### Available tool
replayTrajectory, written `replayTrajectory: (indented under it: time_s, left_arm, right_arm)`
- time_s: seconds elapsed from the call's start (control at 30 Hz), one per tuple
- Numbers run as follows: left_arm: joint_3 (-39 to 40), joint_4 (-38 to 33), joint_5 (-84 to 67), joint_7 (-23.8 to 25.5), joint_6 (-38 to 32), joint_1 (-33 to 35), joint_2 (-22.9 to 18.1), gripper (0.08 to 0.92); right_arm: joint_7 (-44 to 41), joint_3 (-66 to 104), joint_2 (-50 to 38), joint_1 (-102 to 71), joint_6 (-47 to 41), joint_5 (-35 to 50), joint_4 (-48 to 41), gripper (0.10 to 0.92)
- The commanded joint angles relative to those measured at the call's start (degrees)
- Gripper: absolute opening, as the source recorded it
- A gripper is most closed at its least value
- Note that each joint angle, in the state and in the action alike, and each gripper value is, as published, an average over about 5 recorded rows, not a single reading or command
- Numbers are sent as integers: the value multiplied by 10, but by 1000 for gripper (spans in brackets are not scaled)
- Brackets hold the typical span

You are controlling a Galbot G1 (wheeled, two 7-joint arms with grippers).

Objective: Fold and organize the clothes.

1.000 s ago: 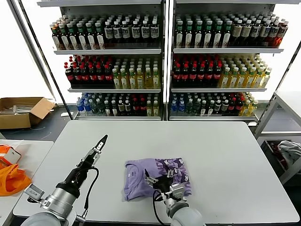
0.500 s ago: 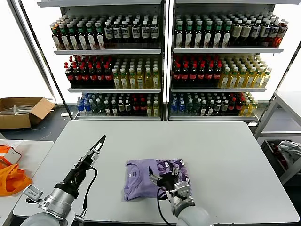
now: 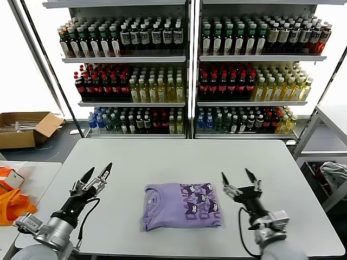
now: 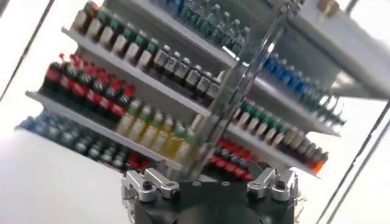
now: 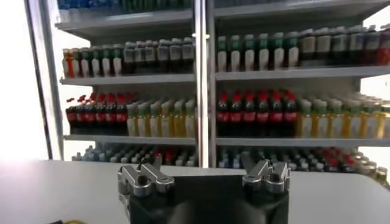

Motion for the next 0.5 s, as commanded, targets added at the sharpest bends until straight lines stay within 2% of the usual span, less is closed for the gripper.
replayTrajectory:
  time_s: [0.03,0.23,0.4,0.5]
  left_arm:
    - [-94,40,199,70,-3,19,-8,822]
    - [-93,44,259,77,-42,30,-20,823]
    - [-78,66,286,50,-105,38,-18,823]
    - [-76,56,281,42,-124,50,-20,823]
  right_arm:
    - [-97,214,0,-115,98,68,-6,823]
    - [-120,224,17,-112,104,53,-21,823]
    - [-122,208,24,-106,104,39,-27,823]
    - [-121,198,24,-104,104,28,-28,823]
